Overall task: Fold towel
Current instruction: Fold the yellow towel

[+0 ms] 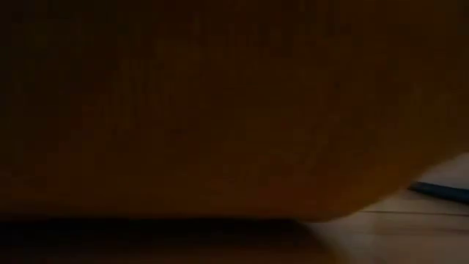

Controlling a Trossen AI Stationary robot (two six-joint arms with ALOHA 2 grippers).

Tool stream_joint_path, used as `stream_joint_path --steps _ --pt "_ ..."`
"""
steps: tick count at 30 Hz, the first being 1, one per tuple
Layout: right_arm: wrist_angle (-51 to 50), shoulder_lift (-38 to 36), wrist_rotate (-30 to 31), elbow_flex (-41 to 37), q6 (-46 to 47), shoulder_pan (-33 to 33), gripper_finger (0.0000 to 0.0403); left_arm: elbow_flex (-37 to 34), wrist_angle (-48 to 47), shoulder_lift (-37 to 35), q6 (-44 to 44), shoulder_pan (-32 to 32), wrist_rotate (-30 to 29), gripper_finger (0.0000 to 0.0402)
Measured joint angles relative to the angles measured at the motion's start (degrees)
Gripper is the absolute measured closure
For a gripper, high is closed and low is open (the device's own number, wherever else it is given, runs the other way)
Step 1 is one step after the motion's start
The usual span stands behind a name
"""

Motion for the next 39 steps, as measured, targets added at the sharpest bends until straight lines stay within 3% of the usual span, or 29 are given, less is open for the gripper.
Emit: stream_joint_path --steps 6,16,24,32,39 --pt "-8.48 0.0 6.45 7.06 2.99 -0.22 0.039 5.53 -5.21 -0.11 0.33 -0.22 0.07 0.0394" --pt "-12.35 -0.02 16.72 8.47 3.06 -3.44 0.0388 9.19 -27.76 -0.11 -4.8 0.79 -5.85 0.0393" --pt "-13.09 -0.02 17.2 4.0 3.04 -8.35 0.0387 9.14 -37.96 -0.11 -9.94 3.44 -8.78 0.0397" --pt "-12.29 -0.02 17.15 -0.77 2.87 -11.92 0.0387 4.41 -39.37 -0.11 -12.27 6.6 -10.52 0.0376" --pt "-8.48 -0.04 17.09 -4.42 -1.09 -14.92 0.0386 -0.67 -40.0 -0.11 -17.26 9.15 -10.53 0.0381"
